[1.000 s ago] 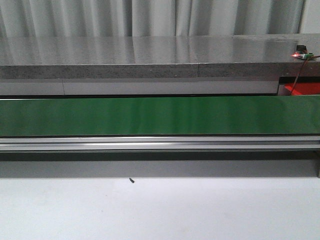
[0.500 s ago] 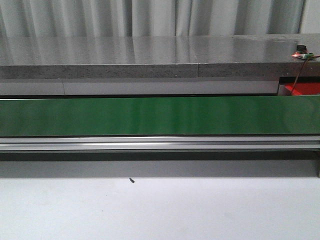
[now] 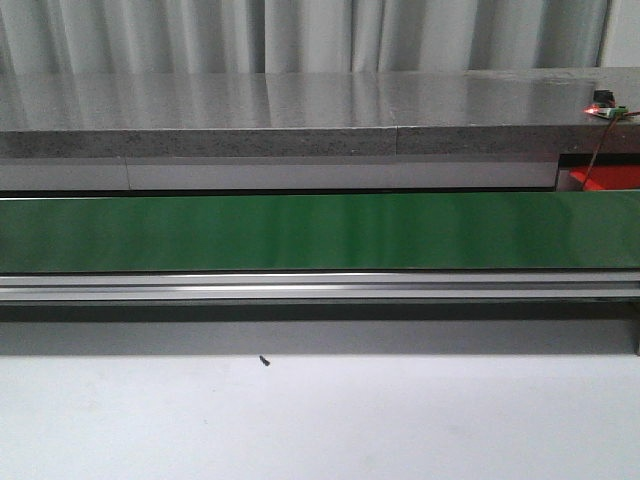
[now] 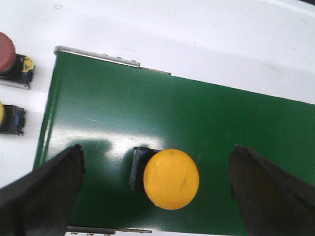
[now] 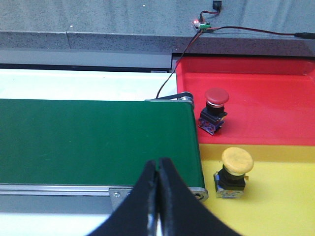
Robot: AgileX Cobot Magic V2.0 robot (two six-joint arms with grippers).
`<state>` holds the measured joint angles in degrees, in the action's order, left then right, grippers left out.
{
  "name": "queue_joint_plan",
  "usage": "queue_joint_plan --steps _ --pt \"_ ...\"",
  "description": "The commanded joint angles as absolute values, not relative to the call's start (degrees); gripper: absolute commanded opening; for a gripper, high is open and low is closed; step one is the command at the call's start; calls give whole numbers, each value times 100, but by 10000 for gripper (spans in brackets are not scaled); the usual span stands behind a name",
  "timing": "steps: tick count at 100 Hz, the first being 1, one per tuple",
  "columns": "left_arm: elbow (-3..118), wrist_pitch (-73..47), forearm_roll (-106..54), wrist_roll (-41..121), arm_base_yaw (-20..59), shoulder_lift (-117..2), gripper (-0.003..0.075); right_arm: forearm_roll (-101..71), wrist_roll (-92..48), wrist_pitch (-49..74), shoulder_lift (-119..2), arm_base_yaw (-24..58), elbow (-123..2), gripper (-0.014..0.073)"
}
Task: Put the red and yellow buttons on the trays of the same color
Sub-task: 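Set the yellow button on the green belt and open the left gripper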
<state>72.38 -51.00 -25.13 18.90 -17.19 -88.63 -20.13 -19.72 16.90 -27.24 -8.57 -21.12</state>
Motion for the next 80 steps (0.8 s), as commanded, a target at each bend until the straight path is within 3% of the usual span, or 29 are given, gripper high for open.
queue_joint_plan --steps 1,58,80 --pt "7409 -4762 -2339 1718 -1774 -8447 583 -2054 -2029 1304 -2728 -840 -2277 -68" --pt "7409 -4927 -1318 382 -3259 -8404 567 -2054 -2029 1304 -2728 -840 -2277 -68" --pt "7409 -5052 -614 191 -3485 -8853 567 -2054 -2029 1304 -2728 -840 -2277 -68"
